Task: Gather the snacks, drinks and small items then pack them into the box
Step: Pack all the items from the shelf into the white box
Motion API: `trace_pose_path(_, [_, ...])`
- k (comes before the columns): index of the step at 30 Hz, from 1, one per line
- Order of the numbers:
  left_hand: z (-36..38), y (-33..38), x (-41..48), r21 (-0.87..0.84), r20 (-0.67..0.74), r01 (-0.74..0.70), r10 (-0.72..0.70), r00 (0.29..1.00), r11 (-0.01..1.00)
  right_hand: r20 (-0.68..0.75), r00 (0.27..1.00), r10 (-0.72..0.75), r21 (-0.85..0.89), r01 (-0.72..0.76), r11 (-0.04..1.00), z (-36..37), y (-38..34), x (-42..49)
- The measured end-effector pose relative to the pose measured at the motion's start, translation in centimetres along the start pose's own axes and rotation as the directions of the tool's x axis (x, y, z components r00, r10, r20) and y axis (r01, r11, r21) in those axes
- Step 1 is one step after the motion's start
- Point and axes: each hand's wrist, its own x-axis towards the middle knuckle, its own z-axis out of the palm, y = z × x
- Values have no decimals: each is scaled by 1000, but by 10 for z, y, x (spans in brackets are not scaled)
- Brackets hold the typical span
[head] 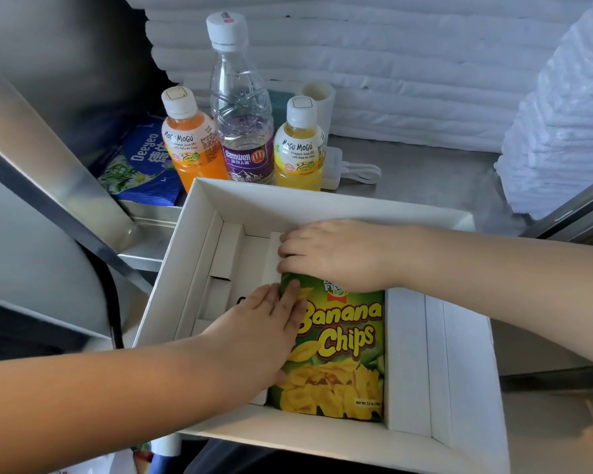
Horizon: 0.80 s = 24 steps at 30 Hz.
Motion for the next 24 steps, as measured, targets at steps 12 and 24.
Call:
trace_pose_path(12, [14, -6, -7, -9, -28, -86, 86, 996, 996, 136, 990, 48, 5, -49, 999, 20, 0, -12])
trace_pose_path(24, [5, -4, 1, 149, 28, -203, 201, 979, 968, 323, 938, 124, 29, -140, 990, 34, -9, -19])
